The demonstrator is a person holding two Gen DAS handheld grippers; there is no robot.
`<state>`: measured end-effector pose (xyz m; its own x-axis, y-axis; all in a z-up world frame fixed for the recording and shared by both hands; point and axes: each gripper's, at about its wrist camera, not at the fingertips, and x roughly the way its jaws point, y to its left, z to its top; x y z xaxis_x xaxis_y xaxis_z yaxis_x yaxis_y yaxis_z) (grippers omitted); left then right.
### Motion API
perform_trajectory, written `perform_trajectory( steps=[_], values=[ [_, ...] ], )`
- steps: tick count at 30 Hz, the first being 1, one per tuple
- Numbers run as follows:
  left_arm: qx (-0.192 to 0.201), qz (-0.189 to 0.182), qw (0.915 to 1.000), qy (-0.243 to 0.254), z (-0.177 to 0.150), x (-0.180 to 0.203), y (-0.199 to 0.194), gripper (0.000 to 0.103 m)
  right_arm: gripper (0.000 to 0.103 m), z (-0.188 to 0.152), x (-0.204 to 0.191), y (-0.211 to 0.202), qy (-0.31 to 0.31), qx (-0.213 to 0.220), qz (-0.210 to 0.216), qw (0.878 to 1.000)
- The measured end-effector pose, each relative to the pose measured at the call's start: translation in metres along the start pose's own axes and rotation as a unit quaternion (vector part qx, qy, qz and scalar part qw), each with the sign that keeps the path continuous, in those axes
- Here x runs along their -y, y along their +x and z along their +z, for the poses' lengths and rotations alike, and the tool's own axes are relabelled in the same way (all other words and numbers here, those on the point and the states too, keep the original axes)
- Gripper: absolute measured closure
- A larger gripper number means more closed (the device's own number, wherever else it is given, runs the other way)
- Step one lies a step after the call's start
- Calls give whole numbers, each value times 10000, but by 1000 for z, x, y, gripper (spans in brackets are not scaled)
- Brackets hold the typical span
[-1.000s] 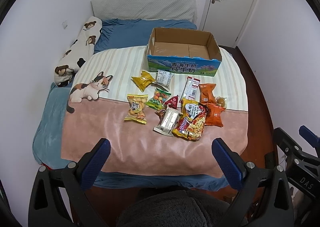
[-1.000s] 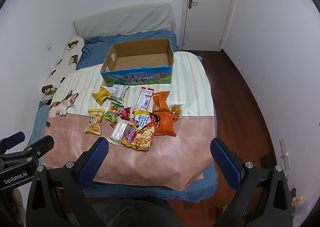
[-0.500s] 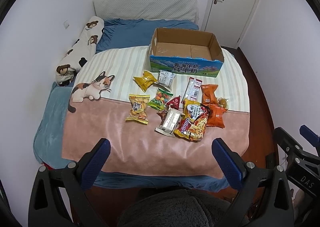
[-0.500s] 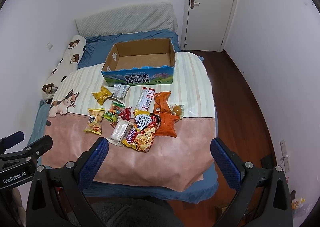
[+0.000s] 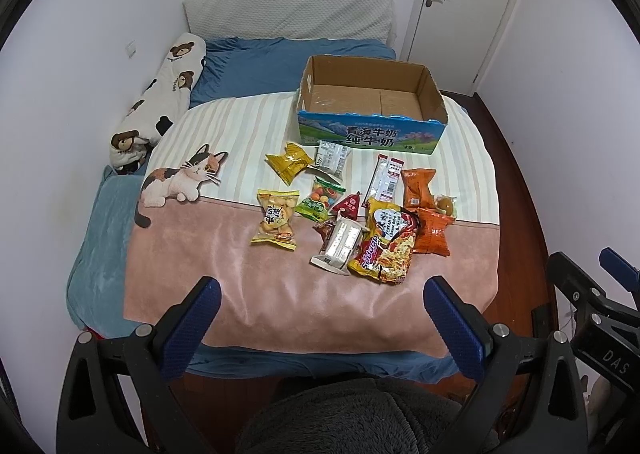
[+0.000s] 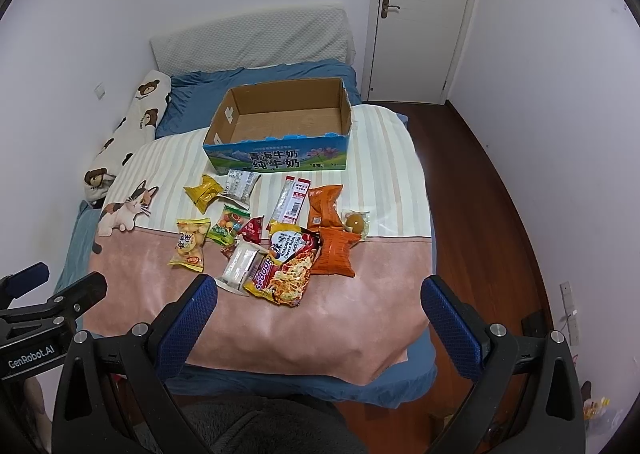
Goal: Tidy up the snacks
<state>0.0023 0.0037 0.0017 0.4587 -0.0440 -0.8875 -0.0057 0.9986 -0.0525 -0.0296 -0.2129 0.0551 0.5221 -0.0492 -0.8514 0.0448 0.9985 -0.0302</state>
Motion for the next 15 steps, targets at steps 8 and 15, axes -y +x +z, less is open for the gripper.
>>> perform_trajectory(
  steps=[8, 15],
  values=[
    [-39, -31, 10000, 19, 1, 0, 4, 0, 0, 0, 0, 3, -8, -49, 4, 10000],
    [-37, -25, 10000, 16, 2, 1, 4, 0, 0, 0, 0, 4, 7, -42, 32, 10000]
  ],
)
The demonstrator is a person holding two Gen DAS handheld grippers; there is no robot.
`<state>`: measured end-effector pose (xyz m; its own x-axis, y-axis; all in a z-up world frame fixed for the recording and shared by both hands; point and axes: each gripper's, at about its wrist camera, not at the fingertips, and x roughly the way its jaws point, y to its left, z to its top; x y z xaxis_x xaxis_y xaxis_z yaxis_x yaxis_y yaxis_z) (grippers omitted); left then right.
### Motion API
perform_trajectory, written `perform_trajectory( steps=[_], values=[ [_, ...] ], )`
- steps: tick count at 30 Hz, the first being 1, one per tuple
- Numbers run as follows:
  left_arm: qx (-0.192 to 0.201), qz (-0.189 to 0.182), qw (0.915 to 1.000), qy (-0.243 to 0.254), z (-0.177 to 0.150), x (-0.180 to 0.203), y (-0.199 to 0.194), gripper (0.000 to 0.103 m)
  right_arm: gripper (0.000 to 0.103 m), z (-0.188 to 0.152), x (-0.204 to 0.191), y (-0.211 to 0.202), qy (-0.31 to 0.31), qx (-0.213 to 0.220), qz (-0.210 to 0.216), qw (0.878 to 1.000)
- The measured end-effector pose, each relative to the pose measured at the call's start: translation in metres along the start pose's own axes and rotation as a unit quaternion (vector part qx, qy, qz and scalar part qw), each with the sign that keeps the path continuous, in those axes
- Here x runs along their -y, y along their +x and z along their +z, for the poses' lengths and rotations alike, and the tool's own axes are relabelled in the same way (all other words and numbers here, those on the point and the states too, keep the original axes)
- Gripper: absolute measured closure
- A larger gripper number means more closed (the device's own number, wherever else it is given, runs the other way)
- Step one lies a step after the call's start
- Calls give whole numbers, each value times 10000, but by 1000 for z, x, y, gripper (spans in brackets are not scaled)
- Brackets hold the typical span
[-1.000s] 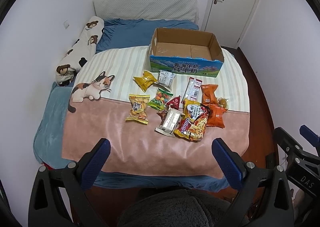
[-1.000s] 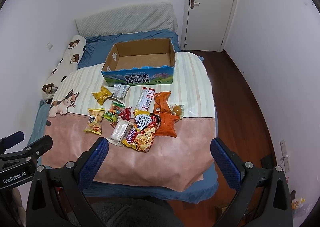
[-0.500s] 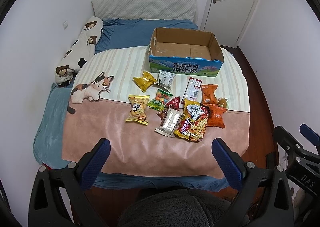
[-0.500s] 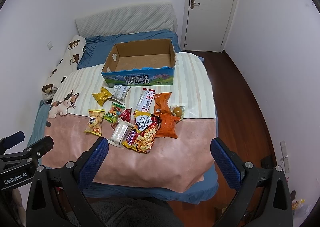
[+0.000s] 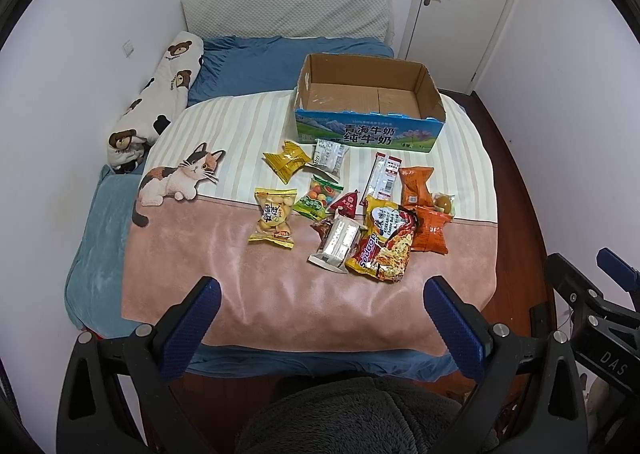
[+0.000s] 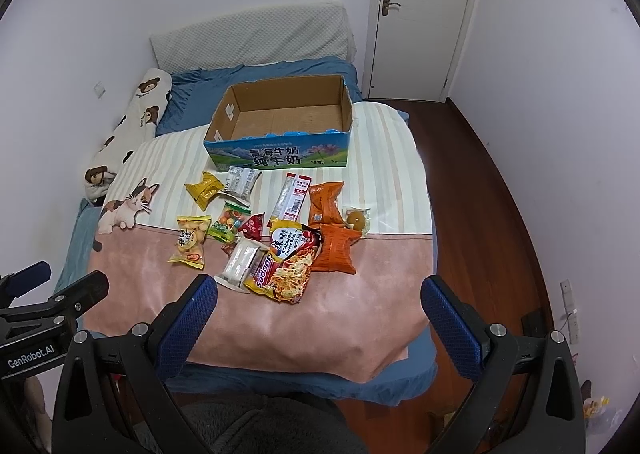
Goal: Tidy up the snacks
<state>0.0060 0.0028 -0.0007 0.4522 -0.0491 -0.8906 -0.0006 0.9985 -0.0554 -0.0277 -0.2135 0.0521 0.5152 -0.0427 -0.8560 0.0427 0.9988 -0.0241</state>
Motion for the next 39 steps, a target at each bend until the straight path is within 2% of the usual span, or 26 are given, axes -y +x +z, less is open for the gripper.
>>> perform_trajectory(
  steps=[22, 25, 28, 31, 35, 39],
  values=[
    [24, -20, 10000, 45, 5, 3, -4, 0, 0, -1, 0, -1, 93, 48, 55, 9999],
    [120, 91, 9999, -9, 7, 2, 1, 0, 0, 1, 5, 12, 238, -31, 147, 9996],
    [358, 525, 9980, -40, 13, -3, 21, 0, 0, 4, 10, 49, 361, -231, 332, 9985],
    [351, 1020, 9942, 44, 17, -5, 58, 0, 0, 0, 12, 107, 516, -589, 504, 9957],
    [-50, 1327, 9910, 148, 19, -13, 123, 0, 0, -11, 10, 205, 845, -1274, 689, 9858],
    [-634, 1378, 9881, 263, 16, -18, 189, 0, 0, -24, 0, 295, 1014, -1796, 604, 9766]
  ],
)
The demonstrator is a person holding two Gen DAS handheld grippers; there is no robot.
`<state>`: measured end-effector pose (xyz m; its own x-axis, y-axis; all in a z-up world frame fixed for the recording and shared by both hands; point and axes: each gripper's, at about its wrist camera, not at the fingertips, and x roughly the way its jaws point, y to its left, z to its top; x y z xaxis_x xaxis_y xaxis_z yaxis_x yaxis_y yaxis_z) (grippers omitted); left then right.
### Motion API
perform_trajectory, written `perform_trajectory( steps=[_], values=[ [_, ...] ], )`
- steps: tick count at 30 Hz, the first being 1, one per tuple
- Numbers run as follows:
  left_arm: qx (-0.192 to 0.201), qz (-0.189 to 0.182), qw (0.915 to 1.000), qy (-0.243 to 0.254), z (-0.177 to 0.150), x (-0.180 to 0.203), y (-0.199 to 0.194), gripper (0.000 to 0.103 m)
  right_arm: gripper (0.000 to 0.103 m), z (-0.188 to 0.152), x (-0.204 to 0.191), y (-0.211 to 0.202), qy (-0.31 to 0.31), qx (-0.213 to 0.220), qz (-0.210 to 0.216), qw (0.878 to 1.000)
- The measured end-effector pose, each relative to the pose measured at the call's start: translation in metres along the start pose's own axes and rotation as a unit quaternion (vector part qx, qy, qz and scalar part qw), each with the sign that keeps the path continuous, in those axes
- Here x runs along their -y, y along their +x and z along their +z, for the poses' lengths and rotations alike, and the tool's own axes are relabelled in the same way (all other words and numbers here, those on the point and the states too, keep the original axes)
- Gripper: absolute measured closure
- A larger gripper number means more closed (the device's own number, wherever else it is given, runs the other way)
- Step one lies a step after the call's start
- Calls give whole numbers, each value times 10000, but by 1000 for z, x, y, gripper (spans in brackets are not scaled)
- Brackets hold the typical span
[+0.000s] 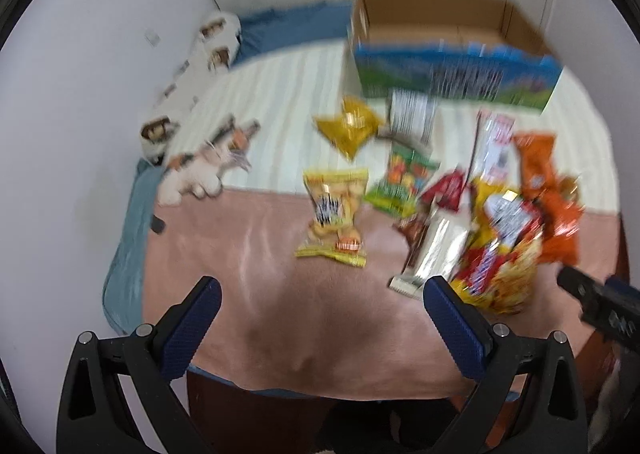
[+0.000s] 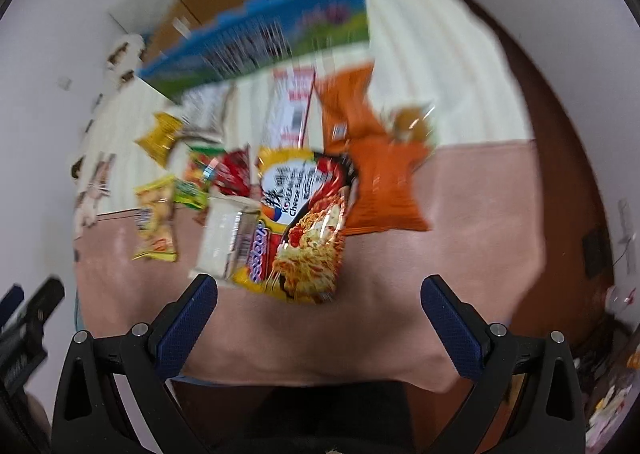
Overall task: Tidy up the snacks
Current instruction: 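Grasp the white wafer pack with the left tool while the right tool grasps the Korean noodle pack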
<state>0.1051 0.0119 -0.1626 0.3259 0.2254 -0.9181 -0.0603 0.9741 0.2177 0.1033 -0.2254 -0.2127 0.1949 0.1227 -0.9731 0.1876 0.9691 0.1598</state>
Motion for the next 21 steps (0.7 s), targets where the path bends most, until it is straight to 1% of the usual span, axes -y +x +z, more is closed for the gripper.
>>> perform_trajectory(
  steps=[2, 4, 6, 9, 10, 12, 13, 14, 15, 17, 18, 19, 21],
  values=[
    [-168, 18, 9998, 104, 1, 7, 27, 0, 0, 9, -3, 40, 168, -247, 107, 9995],
    [-382, 30, 9989, 281, 1, 14, 52, 0, 0, 14, -10, 72, 257, -442, -32, 9987],
    [-518, 28, 9979, 385, 2, 19, 72, 0, 0, 18, -15, 98, 351, -631, 19, 9974],
    [-702, -57, 9964, 478, 5, 23, 93, 0, 0, 18, -20, 130, 357, -830, -307, 9954],
    [-731, -100, 9961, 488, 7, 25, 97, 0, 0, 17, -19, 136, 397, -875, -285, 9950],
    [-786, -232, 9952, 527, 9, 29, 104, 0, 9, 14, -15, 137, 403, -810, -109, 9958],
    [-804, -293, 9948, 555, 11, 32, 105, 0, 18, 11, -14, 134, 311, -803, -62, 9963],
    [-819, -385, 9942, 573, 12, 36, 108, 0, 21, 10, -15, 132, 235, -811, -83, 9964],
    [-855, -556, 9931, 585, 15, 41, 111, 0, 21, 9, -13, 130, 188, -850, -137, 9961],
    [-981, -754, 9906, 591, 18, 48, 116, 0, 21, 7, -9, 129, 173, -943, -155, 9953],
    [-1064, -953, 9878, 618, 21, 56, 121, 0, 21, 5, -8, 129, 166, -1003, -172, 9947],
    [-1121, -1077, 9856, 661, 24, 62, 127, 0, 21, 3, -8, 129, 131, -1051, -212, 9941],
    [-1245, -1200, 9819, 779, 27, 77, 138, 0, 21, 0, -10, 129, 60, -1084, -281, 9937]
  ],
)
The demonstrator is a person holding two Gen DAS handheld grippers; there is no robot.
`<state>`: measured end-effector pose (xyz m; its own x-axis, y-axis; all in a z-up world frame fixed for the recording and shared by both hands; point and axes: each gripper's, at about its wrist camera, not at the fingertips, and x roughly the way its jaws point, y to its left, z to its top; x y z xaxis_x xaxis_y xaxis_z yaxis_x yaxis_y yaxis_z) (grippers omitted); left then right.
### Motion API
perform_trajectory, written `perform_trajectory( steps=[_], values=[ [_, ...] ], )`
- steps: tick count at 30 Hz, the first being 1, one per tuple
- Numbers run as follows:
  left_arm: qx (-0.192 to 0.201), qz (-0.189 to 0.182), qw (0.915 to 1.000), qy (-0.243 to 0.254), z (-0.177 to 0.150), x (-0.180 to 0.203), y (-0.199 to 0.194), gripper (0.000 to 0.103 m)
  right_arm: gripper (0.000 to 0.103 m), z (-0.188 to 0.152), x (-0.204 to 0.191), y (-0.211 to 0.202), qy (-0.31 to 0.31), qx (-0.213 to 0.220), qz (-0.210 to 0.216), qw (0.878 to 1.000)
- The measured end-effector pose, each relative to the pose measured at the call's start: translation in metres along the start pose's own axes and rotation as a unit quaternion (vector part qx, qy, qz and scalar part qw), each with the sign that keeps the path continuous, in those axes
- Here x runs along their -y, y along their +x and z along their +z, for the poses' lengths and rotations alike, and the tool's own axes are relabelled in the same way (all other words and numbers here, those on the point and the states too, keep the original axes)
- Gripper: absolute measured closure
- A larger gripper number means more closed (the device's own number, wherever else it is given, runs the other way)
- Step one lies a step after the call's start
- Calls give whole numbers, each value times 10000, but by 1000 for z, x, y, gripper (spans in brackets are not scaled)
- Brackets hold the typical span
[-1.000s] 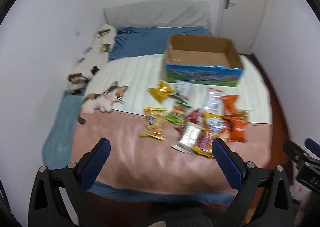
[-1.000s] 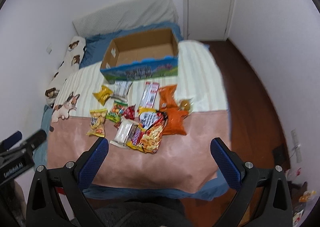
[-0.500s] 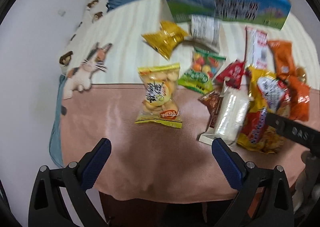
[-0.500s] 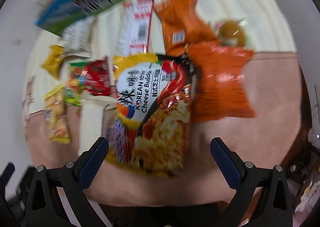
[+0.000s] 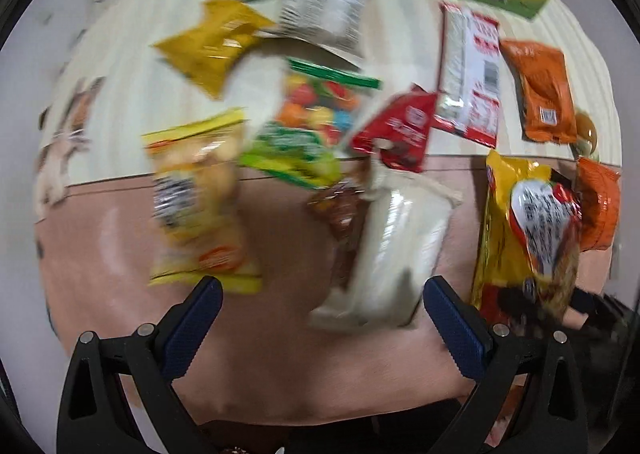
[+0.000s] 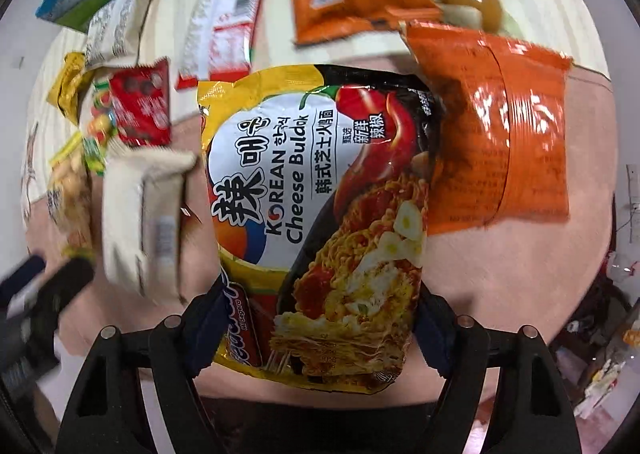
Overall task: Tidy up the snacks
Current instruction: 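Grasp the white wafer pack with the left tool while the right tool grasps the Korean noodle pack, then carry both packs into the cardboard box and open both tools to release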
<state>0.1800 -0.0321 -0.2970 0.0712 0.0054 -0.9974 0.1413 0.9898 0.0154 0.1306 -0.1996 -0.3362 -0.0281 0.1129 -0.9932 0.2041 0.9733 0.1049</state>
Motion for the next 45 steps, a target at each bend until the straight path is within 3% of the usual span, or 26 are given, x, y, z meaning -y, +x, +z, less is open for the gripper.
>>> perform_trajectory(
  steps=[2, 3, 4, 6, 11, 14, 16, 18, 24, 26, 30, 32, 38, 45],
  values=[
    [-123, -190, 9996, 153, 8, 13, 16, 1, 20, 1, -2, 1, 50, -5, 59, 10000],
    [-198, -180, 9993, 256, 12, 20, 26, 11, 20, 1, -1, 4, 81, -5, 95, 9999],
    [-230, -196, 9991, 303, 14, 24, 32, 29, 20, 3, -2, 4, 107, -24, 107, 9999],
    [-299, -488, 9983, 114, 17, 23, 40, 48, 19, 7, 3, 4, 169, -35, 115, 9998],
    [-205, -460, 9985, -233, 0, 10, 35, 48, 20, 24, -2, -2, 242, 65, 115, 9996],
    [-333, -433, 9973, -484, -24, -6, 35, 48, 23, 12, -6, -7, 128, 98, 45, 9999],
    [-402, -479, 9963, -583, -34, -14, 38, 48, 23, 1, -13, -6, -16, -96, 112, 9999],
    [-514, -687, 9936, -736, -38, -23, 50, 46, 22, -5, -16, 2, 11, -325, 280, 9991],
    [-431, -1070, 9890, -923, -34, -37, 70, 48, 16, 1, -12, 23, 424, -261, 234, 9985],
    [-357, -1082, 9892, -926, -37, -47, 58, 49, 16, 3, -15, 39, 383, -174, 78, 9991],
    [-206, -938, 9913, -898, -54, -54, 37, 50, 18, -14, -29, 27, 212, 101, -109, 9997],
    [-190, -945, 9909, -938, -59, -57, 31, 50, 31, -21, -32, 14, 157, 185, -55, 9997],
    [44, -988, 9904, -967, -54, -65, -13, 50, 33, -16, -26, -2, 66, 264, 449, 9986],
    [611, -1272, 9854, -955, 4, -72, -95, 50, 33, 29, -15, -78, 81, 578, 1258, 9903]
  ],
)
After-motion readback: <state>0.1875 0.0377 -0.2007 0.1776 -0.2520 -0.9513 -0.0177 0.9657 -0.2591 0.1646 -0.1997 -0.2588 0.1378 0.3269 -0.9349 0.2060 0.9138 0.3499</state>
